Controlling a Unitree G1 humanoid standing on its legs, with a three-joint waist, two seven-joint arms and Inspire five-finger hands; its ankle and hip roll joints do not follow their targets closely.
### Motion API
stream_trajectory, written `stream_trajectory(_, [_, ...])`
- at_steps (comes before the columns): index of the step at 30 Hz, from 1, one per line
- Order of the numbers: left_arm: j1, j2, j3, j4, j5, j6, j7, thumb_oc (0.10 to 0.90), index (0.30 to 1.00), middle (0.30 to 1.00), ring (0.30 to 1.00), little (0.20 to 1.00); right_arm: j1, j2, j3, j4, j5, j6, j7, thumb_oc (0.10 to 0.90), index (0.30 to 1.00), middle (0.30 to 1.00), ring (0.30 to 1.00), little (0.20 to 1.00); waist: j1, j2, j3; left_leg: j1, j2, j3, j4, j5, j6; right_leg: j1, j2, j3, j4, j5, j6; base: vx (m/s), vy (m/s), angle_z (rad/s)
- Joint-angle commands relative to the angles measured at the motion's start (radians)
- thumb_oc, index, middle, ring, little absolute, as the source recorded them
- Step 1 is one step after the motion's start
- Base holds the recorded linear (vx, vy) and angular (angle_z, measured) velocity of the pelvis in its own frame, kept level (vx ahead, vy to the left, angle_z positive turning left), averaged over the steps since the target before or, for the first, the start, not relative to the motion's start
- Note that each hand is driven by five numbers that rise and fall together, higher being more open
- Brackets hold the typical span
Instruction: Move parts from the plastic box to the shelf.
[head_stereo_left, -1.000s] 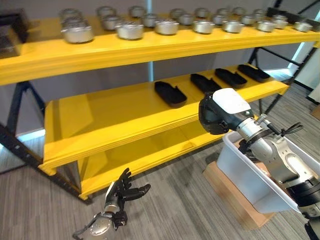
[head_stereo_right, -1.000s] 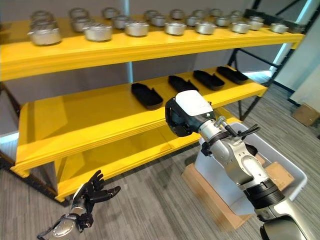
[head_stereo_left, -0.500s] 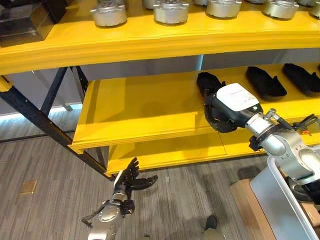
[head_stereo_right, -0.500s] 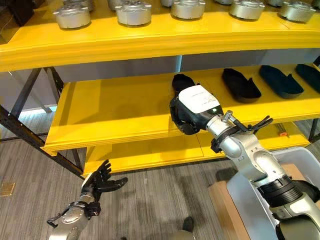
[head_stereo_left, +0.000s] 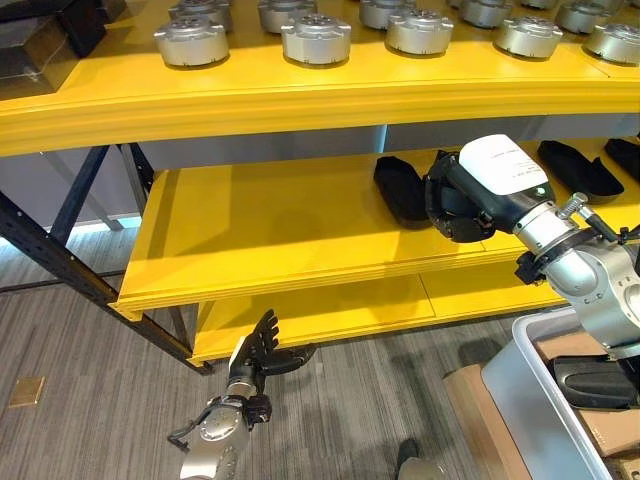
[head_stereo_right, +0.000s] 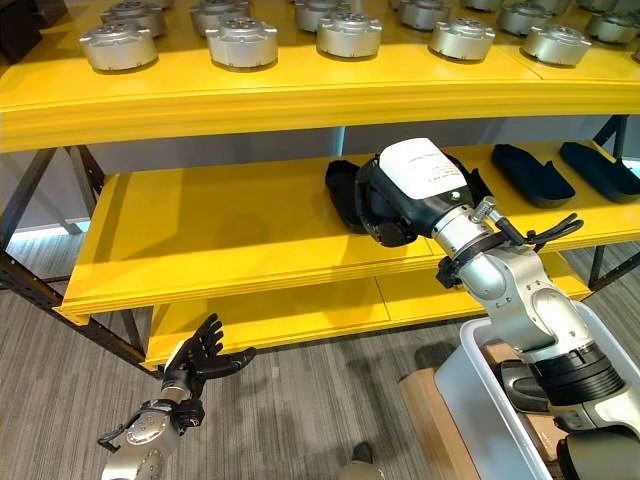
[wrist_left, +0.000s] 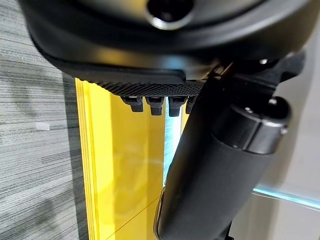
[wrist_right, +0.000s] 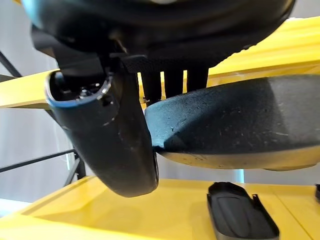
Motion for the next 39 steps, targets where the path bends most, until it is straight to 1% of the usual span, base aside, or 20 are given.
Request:
stream_trajectory(1, [0.004,0.057,-0.023,-0.107,-0.003,-0.102,-0.012,0.900,1.000,1.000,1.000,1.000,-0.168,0.060,-0.051,-0.072,0.025,-0.026,-0.093,0.400,0.300,0.300,0.300,0.300,0.041,-0.064,-0.162,0.003,0.008,0.016,0.030,-0.069,0.050,-0.047,-0.063,0.063,-0.005,0.068,0.057,0.00,0.000,0.00])
stream_trajectory(10, [-0.001,0.047,-0.017,-0.108,-0.006,-0.112,0.008,0.900,1.000,1.000,1.000,1.000,-0.246,0.093,-0.003,-0.077,0.034,-0.042,-0.104,0.400,0.300,0.300,0.300,0.300,0.046,-0.068,-0.153,0.026,-0.006,0.028,0.007,-0.069,0.057,-0.062,-0.076,0.089,0.026,0.086,0.065,-0.01,0.023,-0.04])
stream_trajectory(14, [-0.007,0.052,-0.020,-0.109,-0.010,-0.118,0.014,0.900,1.000,1.000,1.000,1.000,-0.308,0.110,0.045,-0.060,0.039,-0.047,-0.102,0.400,0.300,0.300,0.300,0.300,0.054,-0.067,-0.147,0.025,-0.008,0.024,0.010,-0.073,0.059,-0.075,-0.084,0.094,0.052,0.083,0.066,0.00,0.008,0.00])
stream_trajectory(18, [-0.031,0.065,-0.044,-0.111,-0.016,-0.125,0.018,0.900,1.000,1.000,1.000,1.000,-0.388,0.119,0.109,-0.020,0.041,-0.045,-0.107,0.400,0.300,0.300,0.300,0.300,0.057,-0.062,-0.138,0.018,0.009,0.011,0.015,-0.070,0.055,-0.094,-0.071,0.096,0.107,0.031,0.058,0.00,-0.029,0.01])
stream_trajectory(20, [-0.047,0.077,-0.054,-0.104,-0.026,-0.129,0.023,0.900,1.000,1.000,1.000,1.000,-0.426,0.131,0.135,-0.003,0.040,-0.043,-0.114,0.400,0.300,0.300,0.300,0.300,0.059,-0.063,-0.132,0.005,0.026,-0.001,0.023,-0.063,0.047,-0.103,-0.055,0.103,0.131,-0.004,0.049,-0.03,-0.117,0.09])
stream_trajectory(22, [-0.053,0.085,-0.060,-0.102,-0.039,-0.131,0.023,0.900,1.000,1.000,1.000,1.000,-0.449,0.137,0.148,0.006,0.025,-0.044,-0.122,0.400,0.300,0.300,0.300,0.300,0.062,-0.061,-0.137,-0.018,0.053,-0.019,0.034,-0.054,0.034,-0.105,-0.035,0.091,0.152,-0.051,0.035,-0.01,-0.269,0.27])
stream_trajectory(23, [-0.056,0.089,-0.073,-0.107,-0.058,-0.133,0.024,0.900,1.000,1.000,1.000,1.000,-0.491,0.151,0.181,0.032,0.008,-0.048,-0.140,0.400,0.300,0.300,0.300,0.300,0.075,-0.059,-0.148,-0.041,0.094,-0.042,0.051,-0.039,0.017,-0.096,-0.008,0.057,0.165,-0.089,0.015,0.02,-0.298,0.51])
stream_trajectory(24, [-0.056,0.089,-0.073,-0.108,-0.058,-0.133,0.024,0.900,1.000,1.000,1.000,1.000,-0.494,0.151,0.183,0.033,0.008,-0.048,-0.140,0.400,0.300,0.300,0.300,0.300,0.073,-0.057,-0.149,-0.044,0.096,-0.045,0.052,-0.040,0.016,-0.096,-0.006,0.054,0.166,-0.090,0.014,0.01,-0.500,0.77])
stream_trajectory(25, [-0.046,0.087,-0.079,-0.107,-0.084,-0.131,0.021,0.900,1.000,1.000,1.000,1.000,-0.536,0.160,0.216,0.062,0.014,-0.050,-0.155,0.400,0.300,0.300,0.300,0.300,0.091,-0.049,-0.148,-0.094,0.126,-0.067,0.106,-0.013,-0.001,-0.080,0.024,0.026,0.161,-0.120,-0.014,-0.01,-0.267,0.51])
stream_trajectory(26, [-0.046,0.086,-0.078,-0.108,-0.085,-0.131,0.021,0.900,1.000,1.000,1.000,1.000,-0.538,0.160,0.219,0.064,0.014,-0.050,-0.156,0.400,0.300,0.300,0.300,0.300,0.088,-0.047,-0.149,-0.098,0.128,-0.071,0.110,-0.014,-0.002,-0.080,0.026,0.022,0.161,-0.120,-0.015,-0.02,-0.339,0.49])
stream_trajectory(28, [-0.031,0.084,-0.071,-0.114,-0.098,-0.132,0.021,0.900,1.000,1.000,1.000,1.000,-0.560,0.166,0.232,0.071,0.022,-0.050,-0.167,0.400,0.300,0.300,0.300,0.300,0.104,-0.036,-0.144,-0.125,0.140,-0.089,0.152,0.040,-0.014,-0.060,0.049,0.007,0.148,-0.136,-0.036,-0.02,-0.215,0.34])
stream_trajectory(30, [-0.016,0.083,-0.064,-0.123,-0.103,-0.130,0.020,0.900,1.000,1.000,1.000,1.000,-0.574,0.167,0.244,0.072,0.026,-0.048,-0.171,0.400,0.300,0.300,0.300,0.300,0.120,-0.027,-0.130,-0.175,0.137,-0.118,0.243,0.108,-0.016,-0.034,0.071,-0.001,0.116,-0.144,-0.059,-0.04,-0.218,0.28])
stream_trajectory(31, [-0.011,0.083,-0.058,-0.128,-0.105,-0.131,0.022,0.900,1.000,1.000,1.000,1.000,-0.585,0.169,0.253,0.071,0.029,-0.046,-0.172,0.400,0.300,0.300,0.300,0.300,0.136,-0.026,-0.116,-0.211,0.127,-0.140,0.312,0.161,-0.015,-0.017,0.078,-0.008,0.100,-0.149,-0.076,-0.04,-0.126,0.11])
stream_trajectory(32, [-0.011,0.083,-0.057,-0.130,-0.105,-0.130,0.022,0.900,1.000,1.000,1.000,1.000,-0.587,0.168,0.254,0.072,0.029,-0.046,-0.172,0.400,0.300,0.300,0.300,0.300,0.129,-0.024,-0.115,-0.222,0.126,-0.150,0.325,0.159,-0.015,-0.015,0.079,-0.014,0.097,-0.147,-0.077,-0.09,-0.206,0.06])
stream_trajectory(33, [-0.009,0.086,-0.053,-0.139,-0.103,-0.125,0.018,0.900,1.000,1.000,1.000,1.000,-0.589,0.157,0.254,0.067,0.034,-0.044,-0.175,0.400,0.300,0.300,0.300,0.300,0.150,-0.029,-0.077,-0.283,0.094,-0.161,0.447,0.221,-0.007,0.008,0.076,-0.029,0.084,-0.150,-0.100,-0.10,-0.164,0.28])
stream_trajectory(34, [-0.008,0.086,-0.050,-0.142,-0.105,-0.119,0.018,0.900,1.000,1.000,1.000,1.000,-0.579,0.148,0.247,0.059,0.027,-0.043,-0.180,0.400,0.300,0.300,0.300,0.300,0.144,-0.029,-0.063,-0.312,0.101,-0.149,0.478,0.229,0.005,0.017,0.074,-0.049,0.086,-0.162,-0.105,-0.09,-0.163,0.50])
stream_trajectory(35, [-0.005,0.088,-0.050,-0.148,-0.106,-0.118,0.016,0.900,1.000,1.000,1.000,1.000,-0.571,0.133,0.240,0.055,0.017,-0.040,-0.185,0.400,0.300,0.300,0.300,0.300,0.137,-0.022,-0.055,-0.336,0.140,-0.113,0.425,0.247,0.006,0.022,0.070,-0.070,0.091,-0.177,-0.104,-0.01,-0.023,0.52])
stream_trajectory(37, [-0.007,0.092,-0.045,-0.149,-0.103,-0.113,0.016,0.900,1.000,1.000,1.000,1.000,-0.565,0.106,0.231,0.040,0.006,-0.031,-0.185,0.400,0.300,0.300,0.300,0.300,0.129,-0.015,-0.050,-0.358,0.204,-0.063,0.266,0.262,-0.008,0.026,0.059,-0.090,0.108,-0.188,-0.091,0.07,0.065,0.57])
stream_trajectory(38, [-0.013,0.094,-0.051,-0.145,-0.100,-0.111,0.016,0.900,1.000,1.000,1.000,1.000,-0.555,0.098,0.221,0.034,0.004,-0.031,-0.186,0.400,0.300,0.300,0.300,0.300,0.120,-0.010,-0.048,-0.362,0.230,-0.011,0.183,0.296,-0.023,0.029,0.054,-0.101,0.122,-0.196,-0.085,0.10,0.113,0.81])
stream_trajectory(39, [-0.021,0.094,-0.059,-0.139,-0.098,-0.109,0.017,0.900,1.000,1.000,1.000,1.000,-0.541,0.094,0.213,0.030,0.000,-0.028,-0.187,0.400,0.300,0.300,0.300,0.300,0.116,-0.001,-0.042,-0.379,0.255,0.036,0.117,0.347,-0.043,0.030,0.047,-0.110,0.146,-0.206,-0.077,0.16,0.151,0.85])
